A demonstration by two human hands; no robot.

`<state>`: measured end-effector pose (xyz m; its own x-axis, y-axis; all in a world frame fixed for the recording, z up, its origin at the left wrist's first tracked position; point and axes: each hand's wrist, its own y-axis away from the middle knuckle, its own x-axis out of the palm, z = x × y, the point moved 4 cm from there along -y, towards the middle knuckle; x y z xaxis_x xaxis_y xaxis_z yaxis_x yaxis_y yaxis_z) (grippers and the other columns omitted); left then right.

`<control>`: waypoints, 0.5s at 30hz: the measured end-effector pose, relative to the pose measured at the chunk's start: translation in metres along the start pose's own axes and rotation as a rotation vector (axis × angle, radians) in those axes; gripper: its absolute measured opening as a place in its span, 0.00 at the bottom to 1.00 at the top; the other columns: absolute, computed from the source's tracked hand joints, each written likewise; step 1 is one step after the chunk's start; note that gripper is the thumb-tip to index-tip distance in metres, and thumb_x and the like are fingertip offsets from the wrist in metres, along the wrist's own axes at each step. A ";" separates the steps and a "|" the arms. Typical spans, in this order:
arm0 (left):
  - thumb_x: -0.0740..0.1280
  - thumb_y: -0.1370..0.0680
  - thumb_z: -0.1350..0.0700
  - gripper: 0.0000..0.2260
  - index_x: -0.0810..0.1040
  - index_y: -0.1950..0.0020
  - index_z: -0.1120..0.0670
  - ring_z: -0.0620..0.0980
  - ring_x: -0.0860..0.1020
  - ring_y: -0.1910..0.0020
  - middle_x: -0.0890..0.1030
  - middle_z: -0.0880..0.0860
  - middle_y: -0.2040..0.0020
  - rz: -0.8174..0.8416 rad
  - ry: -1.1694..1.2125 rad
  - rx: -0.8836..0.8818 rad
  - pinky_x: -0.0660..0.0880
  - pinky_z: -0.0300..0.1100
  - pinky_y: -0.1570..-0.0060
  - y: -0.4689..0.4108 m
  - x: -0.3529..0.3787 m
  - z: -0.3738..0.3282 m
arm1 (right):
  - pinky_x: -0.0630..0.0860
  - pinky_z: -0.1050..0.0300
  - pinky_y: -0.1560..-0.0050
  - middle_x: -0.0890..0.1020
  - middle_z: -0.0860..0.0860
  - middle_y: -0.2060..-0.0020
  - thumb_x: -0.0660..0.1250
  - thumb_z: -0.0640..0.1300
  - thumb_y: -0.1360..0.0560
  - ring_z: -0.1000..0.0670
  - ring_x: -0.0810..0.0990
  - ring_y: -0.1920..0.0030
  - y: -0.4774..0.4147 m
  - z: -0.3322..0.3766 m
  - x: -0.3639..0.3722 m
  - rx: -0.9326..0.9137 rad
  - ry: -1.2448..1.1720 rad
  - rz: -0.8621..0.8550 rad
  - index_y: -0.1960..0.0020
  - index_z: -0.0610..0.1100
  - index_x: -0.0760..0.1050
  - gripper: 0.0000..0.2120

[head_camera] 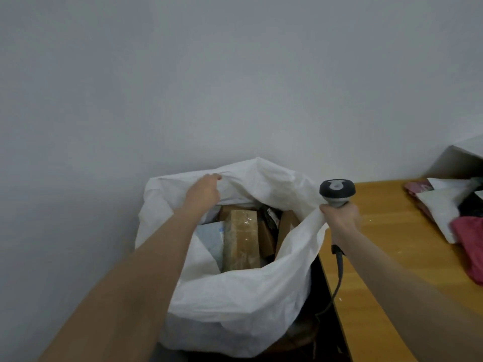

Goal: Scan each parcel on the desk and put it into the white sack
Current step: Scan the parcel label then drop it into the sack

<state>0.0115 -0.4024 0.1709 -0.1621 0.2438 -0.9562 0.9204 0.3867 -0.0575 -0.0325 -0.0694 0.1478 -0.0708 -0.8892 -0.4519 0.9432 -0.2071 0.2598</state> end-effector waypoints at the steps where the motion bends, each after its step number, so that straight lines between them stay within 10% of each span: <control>1: 0.60 0.22 0.62 0.24 0.64 0.26 0.54 0.58 0.69 0.32 0.69 0.59 0.30 0.109 0.045 0.003 0.67 0.50 0.34 0.002 0.024 -0.011 | 0.64 0.59 0.70 0.69 0.46 0.71 0.68 0.40 0.26 0.48 0.69 0.71 -0.001 -0.004 -0.002 -0.001 -0.006 0.006 0.65 0.42 0.66 0.13; 8: 0.60 0.19 0.52 0.30 0.50 0.22 0.57 0.61 0.59 0.26 0.51 0.60 0.22 0.317 0.116 -0.112 0.60 0.52 0.29 -0.011 0.132 -0.015 | 0.61 0.57 0.69 0.66 0.47 0.73 0.67 0.36 0.28 0.48 0.65 0.72 -0.019 -0.032 -0.002 -0.007 -0.062 0.007 0.68 0.42 0.64 0.15; 15: 0.62 0.21 0.54 0.17 0.73 0.32 0.53 0.56 0.75 0.41 0.74 0.57 0.37 0.460 -0.028 0.095 0.72 0.49 0.41 0.016 0.172 -0.029 | 0.66 0.56 0.68 0.70 0.48 0.71 0.68 0.36 0.29 0.48 0.70 0.70 -0.027 -0.049 0.007 0.031 -0.125 0.030 0.66 0.43 0.66 0.12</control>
<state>-0.0122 -0.3290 0.0139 0.2786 0.3465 -0.8958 0.9233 0.1603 0.3491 -0.0422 -0.0497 0.0959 -0.0845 -0.9389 -0.3337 0.9352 -0.1903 0.2985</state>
